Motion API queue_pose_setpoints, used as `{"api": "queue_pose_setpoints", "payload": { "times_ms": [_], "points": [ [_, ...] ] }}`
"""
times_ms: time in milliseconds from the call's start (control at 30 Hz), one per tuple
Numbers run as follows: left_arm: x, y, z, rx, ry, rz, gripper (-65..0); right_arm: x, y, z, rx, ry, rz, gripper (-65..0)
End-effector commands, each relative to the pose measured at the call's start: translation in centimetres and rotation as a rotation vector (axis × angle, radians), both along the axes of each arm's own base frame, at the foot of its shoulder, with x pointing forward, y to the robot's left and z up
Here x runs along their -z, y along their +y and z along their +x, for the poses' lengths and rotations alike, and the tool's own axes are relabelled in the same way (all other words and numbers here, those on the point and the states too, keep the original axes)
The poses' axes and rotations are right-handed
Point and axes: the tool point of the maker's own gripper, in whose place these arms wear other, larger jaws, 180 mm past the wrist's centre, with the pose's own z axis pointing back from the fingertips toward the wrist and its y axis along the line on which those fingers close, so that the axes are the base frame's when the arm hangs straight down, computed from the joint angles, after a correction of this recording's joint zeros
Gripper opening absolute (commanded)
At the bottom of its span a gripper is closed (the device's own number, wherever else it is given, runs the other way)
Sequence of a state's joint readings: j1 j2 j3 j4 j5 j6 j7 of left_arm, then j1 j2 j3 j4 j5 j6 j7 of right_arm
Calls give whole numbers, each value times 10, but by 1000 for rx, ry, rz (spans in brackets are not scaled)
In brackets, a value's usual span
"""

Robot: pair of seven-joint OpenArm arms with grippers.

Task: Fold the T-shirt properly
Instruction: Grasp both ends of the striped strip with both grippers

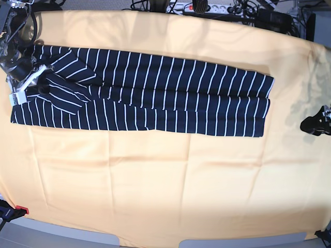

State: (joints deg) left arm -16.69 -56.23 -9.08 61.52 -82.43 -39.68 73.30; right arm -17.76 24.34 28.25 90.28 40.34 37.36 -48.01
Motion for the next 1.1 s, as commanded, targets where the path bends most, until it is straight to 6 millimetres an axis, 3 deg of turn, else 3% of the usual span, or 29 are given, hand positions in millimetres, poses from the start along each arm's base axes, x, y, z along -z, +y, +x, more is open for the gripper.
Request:
{"api": "queue_pose_setpoints", "payload": {
  "times_ms": [0, 100, 267, 400, 767, 900, 1067],
  "points": [
    [-23, 6, 6, -1, -55, 0, -316, 1, -10, -3, -5, 30, -45, -650],
    [-17, 6, 2, -12, -27, -9, -316, -1, -8, -2, -5, 25, -33, -650],
    [18, -7, -18, -3, 60, -46, -316, 0, -3, -4, -8, 41, 0, -650],
    [45, -35, -24, 11, 90, -131, -316, -1, -3, -3, -9, 39, 0, -650],
    [92, -103, -14, -12, 119, -264, -316, 3, -3, -7, -12, 69, -5, -650],
    [103, -130, -17, 14, 140, -314, -316, 1, 0, -6, -12, 57, 17, -650],
    [101, -160, -22, 62, 162, -420, -316, -2, 3, -4, -11, 43, 41, -650]
  ]
}}
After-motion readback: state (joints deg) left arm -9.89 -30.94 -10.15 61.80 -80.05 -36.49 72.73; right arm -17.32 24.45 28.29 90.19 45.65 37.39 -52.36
